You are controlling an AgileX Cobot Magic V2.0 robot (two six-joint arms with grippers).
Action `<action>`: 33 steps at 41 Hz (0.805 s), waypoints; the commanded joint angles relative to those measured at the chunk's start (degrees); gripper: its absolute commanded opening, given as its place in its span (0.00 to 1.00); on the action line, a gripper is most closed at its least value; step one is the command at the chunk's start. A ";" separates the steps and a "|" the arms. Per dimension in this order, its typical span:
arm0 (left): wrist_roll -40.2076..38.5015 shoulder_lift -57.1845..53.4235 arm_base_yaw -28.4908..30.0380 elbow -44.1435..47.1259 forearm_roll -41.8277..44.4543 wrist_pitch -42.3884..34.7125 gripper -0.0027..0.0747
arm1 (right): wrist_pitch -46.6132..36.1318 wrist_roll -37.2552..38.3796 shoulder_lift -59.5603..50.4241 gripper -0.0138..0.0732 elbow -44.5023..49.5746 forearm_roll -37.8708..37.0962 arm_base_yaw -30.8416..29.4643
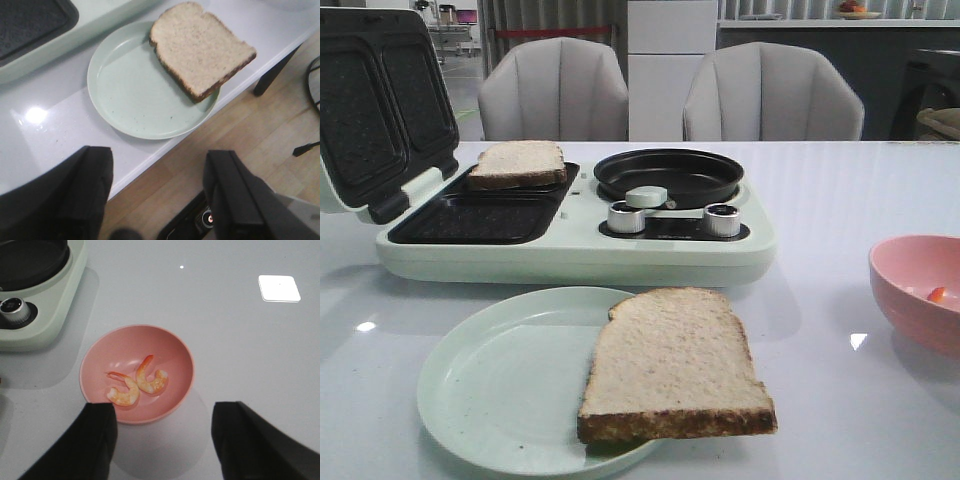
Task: Make breakfast with bread and shrimp
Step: 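Open the left gripper and withdraw it upward, then reach the right gripper down and grasp the remaining bread slice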
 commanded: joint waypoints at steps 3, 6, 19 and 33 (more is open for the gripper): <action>0.25 -6.18 -0.37 -1.45 -1.35 -3.83 0.63 | -4.17 -0.24 1.03 0.76 -0.45 6.33 -0.24; 0.25 -8.02 -0.37 -1.45 -1.35 -3.83 0.63 | -1.22 -1.15 2.47 0.76 -0.45 12.60 0.02; 0.25 -8.46 -0.37 -1.45 -0.54 -3.95 0.63 | 6.10 -21.93 18.60 0.76 -0.45 44.36 10.84; 0.25 -8.46 -0.37 -1.45 -0.54 -3.95 0.63 | 3.57 -41.22 39.40 0.76 -5.74 66.80 18.13</action>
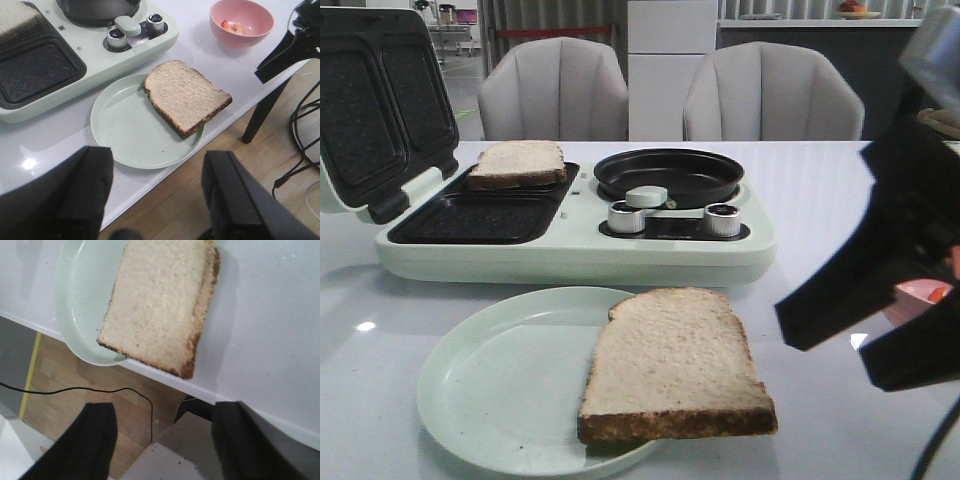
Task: Make breakfast with bread and shrimp
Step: 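Reach the right gripper down and grasp the remaining bread slice, then carry the bread slice with the right gripper onto the waffle plate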
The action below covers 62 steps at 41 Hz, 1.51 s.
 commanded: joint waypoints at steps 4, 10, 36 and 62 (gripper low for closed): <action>0.16 0.49 -0.37 -1.45 -0.03 -4.06 0.63 | -0.35 -5.79 8.31 0.76 -6.39 8.29 0.41; 0.16 0.49 -0.37 -1.45 -0.03 -4.06 0.63 | -0.44 -5.86 15.35 0.76 -10.36 8.29 0.41; 0.16 0.49 -0.37 -1.45 -0.03 -3.95 0.63 | 4.36 -7.93 29.73 0.46 -19.88 8.23 0.47; 0.16 0.49 -0.37 -1.45 -0.03 -3.95 0.63 | 5.48 -7.93 15.17 0.18 -22.45 7.26 0.39</action>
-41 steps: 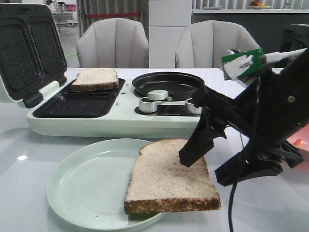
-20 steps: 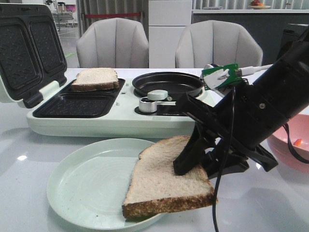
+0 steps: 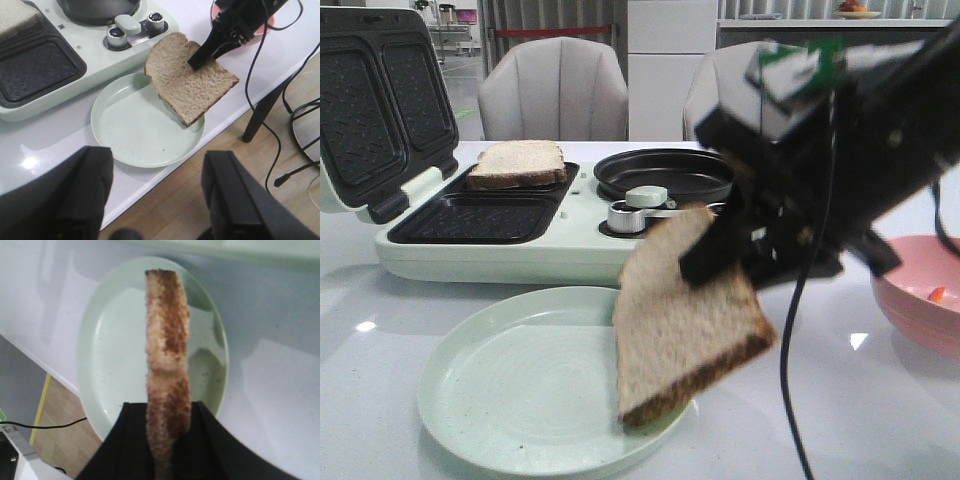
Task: Make breakfast with bread and shrimp
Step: 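Carry the bread slice with the right gripper onto the waffle plate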
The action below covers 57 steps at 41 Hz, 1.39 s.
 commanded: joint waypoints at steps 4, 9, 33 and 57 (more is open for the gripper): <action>0.16 0.49 -0.37 -1.45 -0.13 -4.14 0.63 | 1.83 -0.86 -6.60 0.18 -6.47 3.26 1.21; 0.16 0.49 -0.37 -1.45 -0.13 -4.14 0.63 | 0.14 -0.86 -4.86 0.18 -12.37 4.84 4.12; 0.16 0.49 -0.37 -1.45 -0.13 -4.14 0.63 | -4.14 -0.86 27.75 0.22 -50.68 11.18 10.88; 0.16 0.49 -0.37 -1.45 -0.13 -4.14 0.63 | -1.03 1.25 29.48 0.78 -54.65 -0.76 9.05</action>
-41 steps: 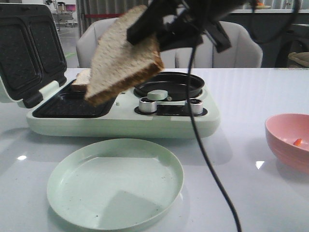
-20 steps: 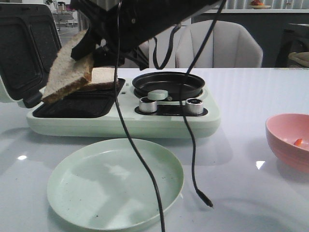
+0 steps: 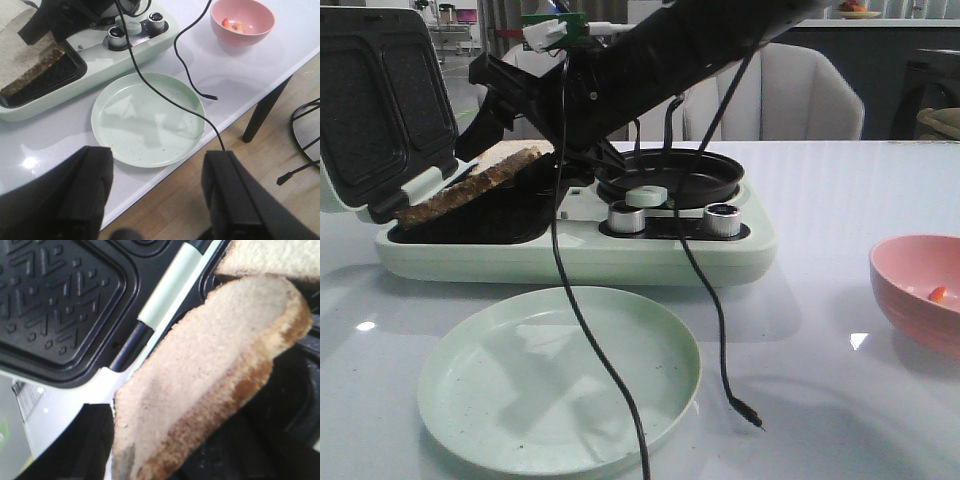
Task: Make breakfast with bread and shrimp
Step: 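Carry the bread slice with the right gripper onto the waffle plate, then release the bread and withdraw the right gripper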
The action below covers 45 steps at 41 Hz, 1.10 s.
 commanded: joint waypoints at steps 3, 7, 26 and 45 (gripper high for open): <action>0.16 0.49 -0.37 -1.45 -0.13 -4.14 0.63 | 0.71 4.15 -9.14 0.78 -2.17 -8.72 -1.12; 0.16 0.49 -0.37 -1.45 -0.13 -4.14 0.63 | 1.35 10.68 -13.02 0.78 -2.17 -20.41 -1.12; 0.16 0.49 -0.37 -1.45 -0.05 -4.14 0.63 | 13.62 30.49 -39.00 0.78 6.02 -56.71 -0.94; 0.16 0.49 -0.37 -1.45 -0.01 -4.14 0.63 | 7.82 30.49 -68.17 0.78 41.29 -58.72 -1.00</action>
